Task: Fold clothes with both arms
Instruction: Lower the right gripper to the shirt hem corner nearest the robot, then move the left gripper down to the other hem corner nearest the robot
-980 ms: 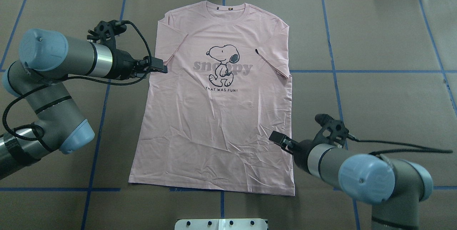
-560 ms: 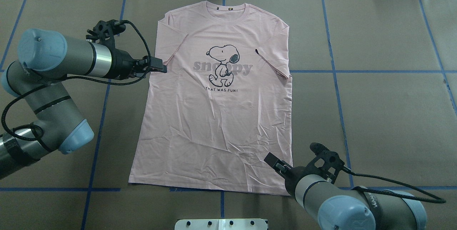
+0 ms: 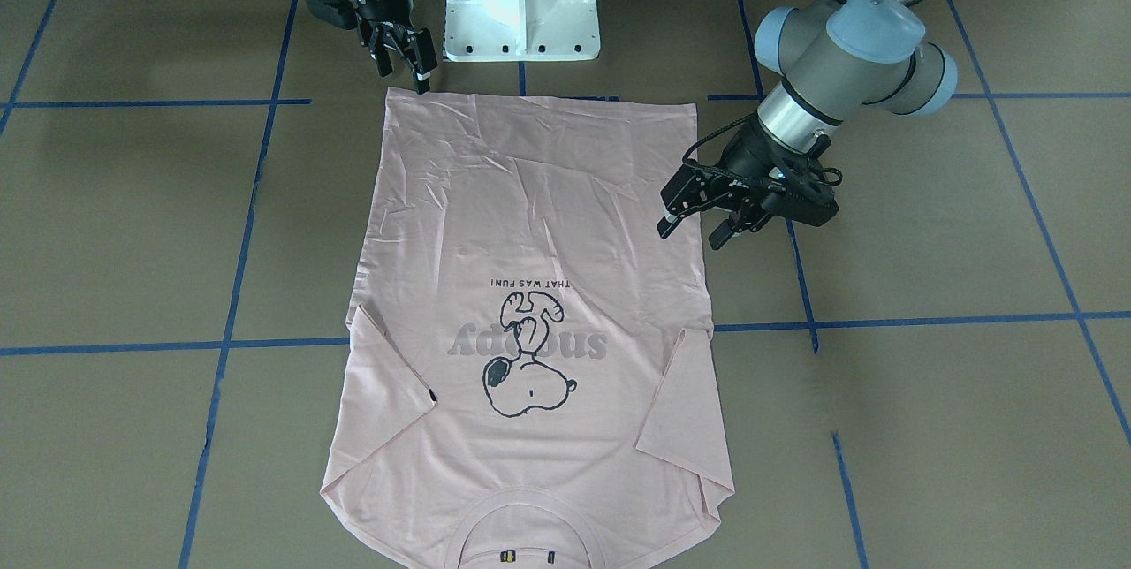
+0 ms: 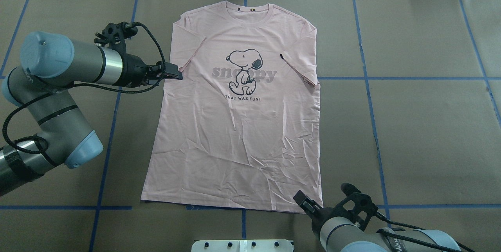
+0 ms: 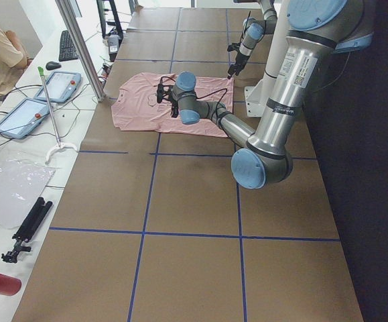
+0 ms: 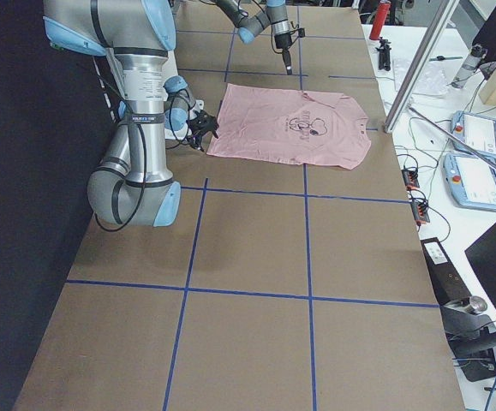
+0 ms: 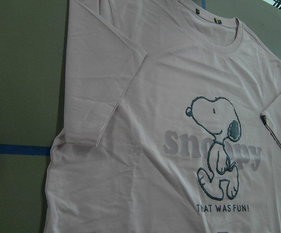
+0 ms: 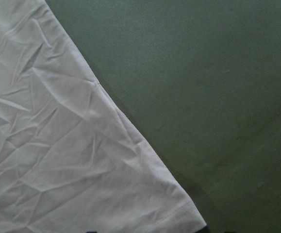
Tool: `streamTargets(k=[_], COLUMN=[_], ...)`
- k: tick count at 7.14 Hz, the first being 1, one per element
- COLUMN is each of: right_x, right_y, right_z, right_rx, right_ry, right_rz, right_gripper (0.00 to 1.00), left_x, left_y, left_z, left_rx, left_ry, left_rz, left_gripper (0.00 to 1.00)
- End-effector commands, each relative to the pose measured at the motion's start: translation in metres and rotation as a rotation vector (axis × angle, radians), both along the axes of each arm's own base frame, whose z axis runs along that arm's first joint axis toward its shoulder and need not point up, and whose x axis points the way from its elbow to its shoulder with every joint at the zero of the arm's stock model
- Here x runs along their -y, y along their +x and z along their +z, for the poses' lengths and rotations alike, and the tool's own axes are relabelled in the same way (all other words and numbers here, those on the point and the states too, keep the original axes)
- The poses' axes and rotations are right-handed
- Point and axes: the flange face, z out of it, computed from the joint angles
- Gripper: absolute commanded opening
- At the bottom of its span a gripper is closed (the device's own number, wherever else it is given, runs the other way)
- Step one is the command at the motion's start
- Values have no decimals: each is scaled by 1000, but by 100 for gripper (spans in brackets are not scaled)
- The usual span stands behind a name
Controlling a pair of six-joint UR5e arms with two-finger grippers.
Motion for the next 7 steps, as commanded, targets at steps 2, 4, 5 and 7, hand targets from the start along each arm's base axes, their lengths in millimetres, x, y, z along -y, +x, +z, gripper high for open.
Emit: streamTargets(k=[2,4,5,7], right_x=[-4,-4,-4,-3], right_y=[-8,-7,-7,-7], right_z=[10,12,12,13], right_rx=[-28,-39,-44,-48], right_ry=[-17,-17,-17,-18], right_rz=[-20,-21,-21,-18], right_gripper=[82,77,68,45], left_x=[0,0,0,0], left_y=[0,-1,-1,-1], left_z=[1,0,0,0], left_rx=[1,-1,-1,-1], left_ry=[-1,0,0,0], left_rz=[0,-2,-2,0], left_gripper=[87,87,87,87])
